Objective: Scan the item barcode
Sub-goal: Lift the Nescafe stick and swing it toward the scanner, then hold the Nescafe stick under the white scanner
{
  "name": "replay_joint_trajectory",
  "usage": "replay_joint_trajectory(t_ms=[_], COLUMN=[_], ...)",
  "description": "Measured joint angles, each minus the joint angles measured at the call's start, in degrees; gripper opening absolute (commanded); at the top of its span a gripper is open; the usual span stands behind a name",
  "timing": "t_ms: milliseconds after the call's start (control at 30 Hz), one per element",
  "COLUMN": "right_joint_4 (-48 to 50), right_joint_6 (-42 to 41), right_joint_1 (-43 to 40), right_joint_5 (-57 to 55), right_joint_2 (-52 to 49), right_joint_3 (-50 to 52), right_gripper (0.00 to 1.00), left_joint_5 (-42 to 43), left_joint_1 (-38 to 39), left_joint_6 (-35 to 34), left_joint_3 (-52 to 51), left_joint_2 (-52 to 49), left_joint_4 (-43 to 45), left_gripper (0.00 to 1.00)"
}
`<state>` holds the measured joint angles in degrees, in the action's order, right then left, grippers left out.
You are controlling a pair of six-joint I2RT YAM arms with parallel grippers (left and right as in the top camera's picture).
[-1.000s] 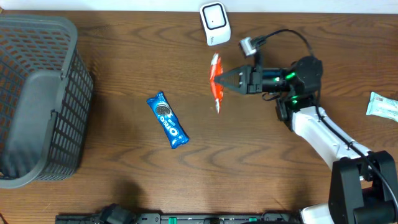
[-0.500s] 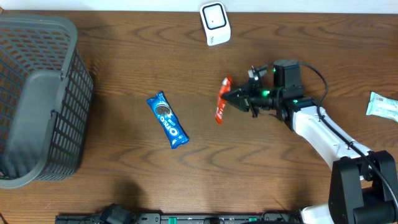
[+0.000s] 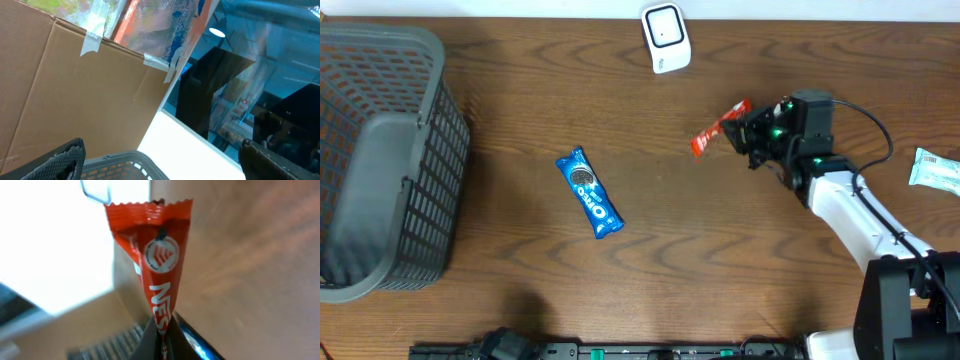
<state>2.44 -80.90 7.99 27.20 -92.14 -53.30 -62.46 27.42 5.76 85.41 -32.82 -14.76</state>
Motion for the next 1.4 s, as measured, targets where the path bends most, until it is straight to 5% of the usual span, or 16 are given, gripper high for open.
replay_joint_trajectory(t_ms=[267,600,800,1067,1167,1333,1400], right_joint_4=[1.6,-24.8,-30.1,-35.5,-43.8,-56.3,-59.5], right_joint_6=[-11.7,-17.0,-21.0,-21.7,-21.6,-20.2,-19.3], right_joint_1=[8.5,9.2,9.1,9.1,9.1,9.1,9.1], right_joint_5=[-18.7,-25.5,-25.8,-25.5,-24.7,-23.5,-22.3], right_joint_2=[-3.9,-32.7,-47.1,-52.4,-52.4,-52.4,-52.3], right_joint_3=[-6.8,-53.3,-74.3,-80.4,-83.2,-88.3,-89.4], right_gripper=[0.02,0.02,0.02,0.01,0.17,0.69,0.77], left_joint_5=[0.0,0.0,0.0,0.0,0.0,0.0,0.0], left_joint_1=[0.0,0.0,0.0,0.0,0.0,0.0,0.0], left_joint_6=[0.0,0.0,0.0,0.0,0.0,0.0,0.0], left_joint_3=[0.0,0.0,0.0,0.0,0.0,0.0,0.0], left_joint_2=[0.0,0.0,0.0,0.0,0.0,0.0,0.0], left_joint_4=[0.0,0.0,0.0,0.0,0.0,0.0,0.0], left_gripper=[0.98,0.98,0.98,0.98,0.98,0.98,0.98])
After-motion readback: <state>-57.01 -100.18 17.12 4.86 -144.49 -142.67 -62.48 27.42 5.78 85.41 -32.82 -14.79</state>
